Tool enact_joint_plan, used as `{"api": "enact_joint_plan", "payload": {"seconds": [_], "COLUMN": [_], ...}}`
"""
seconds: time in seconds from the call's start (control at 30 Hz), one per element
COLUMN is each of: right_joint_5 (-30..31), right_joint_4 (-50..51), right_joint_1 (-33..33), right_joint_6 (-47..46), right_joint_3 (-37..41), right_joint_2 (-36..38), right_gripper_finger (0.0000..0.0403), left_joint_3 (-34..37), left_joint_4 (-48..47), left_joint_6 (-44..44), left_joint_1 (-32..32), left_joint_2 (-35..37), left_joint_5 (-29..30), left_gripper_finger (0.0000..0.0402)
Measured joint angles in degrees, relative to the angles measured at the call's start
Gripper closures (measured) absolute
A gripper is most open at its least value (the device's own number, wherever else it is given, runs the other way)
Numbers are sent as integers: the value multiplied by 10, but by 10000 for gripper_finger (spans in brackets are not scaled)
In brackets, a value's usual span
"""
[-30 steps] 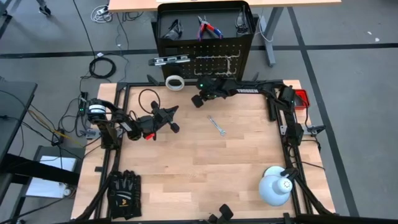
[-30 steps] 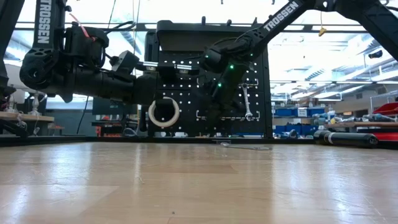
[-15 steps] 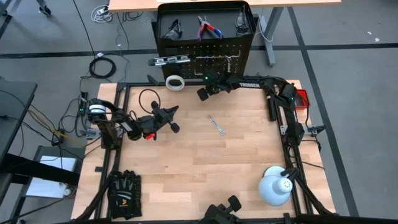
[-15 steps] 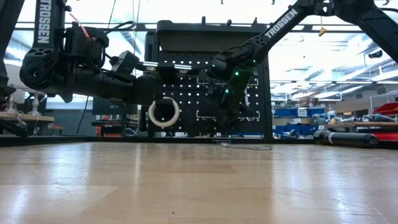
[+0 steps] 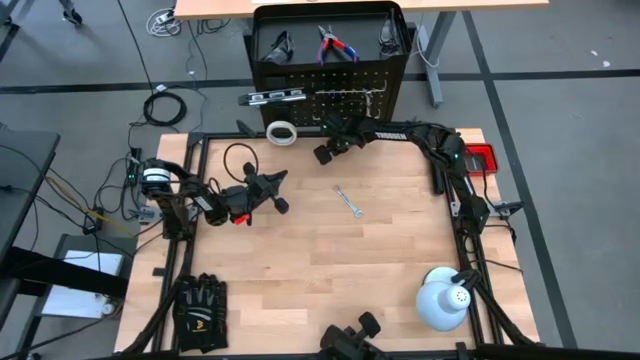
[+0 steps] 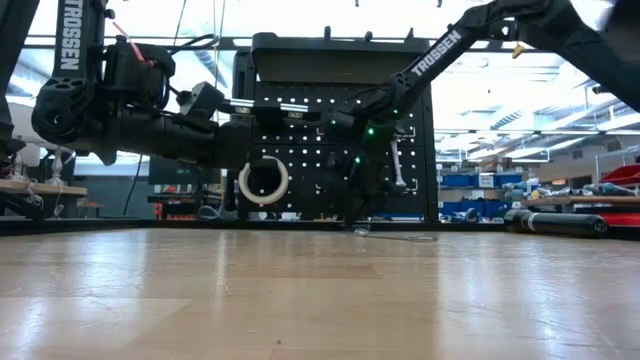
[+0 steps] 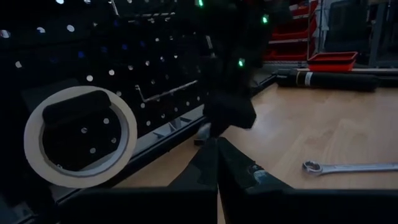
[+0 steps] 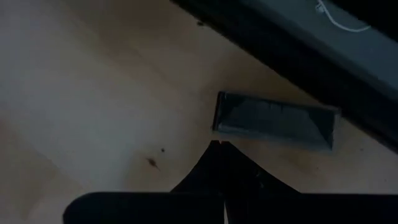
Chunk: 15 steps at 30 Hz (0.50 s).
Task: Hang tools onto peg board
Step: Hang the utility knife blades on the peg board
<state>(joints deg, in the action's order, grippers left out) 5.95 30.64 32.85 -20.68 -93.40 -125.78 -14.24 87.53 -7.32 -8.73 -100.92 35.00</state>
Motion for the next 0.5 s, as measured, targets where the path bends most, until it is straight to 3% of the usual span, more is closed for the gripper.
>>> {"api": "enact_joint_plan", "payload": {"seconds": [0.27, 0.5], "right_joint_5": [46, 46], "right_joint_4": [20, 16], "right_joint_1": [-17, -19], "right_joint_6": [30, 29], "right_joint_3": [-12, -12], "right_joint_2": [23, 22], "right_gripper_finger": [398, 397], "left_joint_3": [0, 0], "left_joint_4": [0, -1], "left_joint_6": [-11, -10], "left_joint_1": [-1, 0], "left_joint_2": [0, 0], "left_joint_5": [-1, -1], "left_gripper_finger": [402, 402]}}
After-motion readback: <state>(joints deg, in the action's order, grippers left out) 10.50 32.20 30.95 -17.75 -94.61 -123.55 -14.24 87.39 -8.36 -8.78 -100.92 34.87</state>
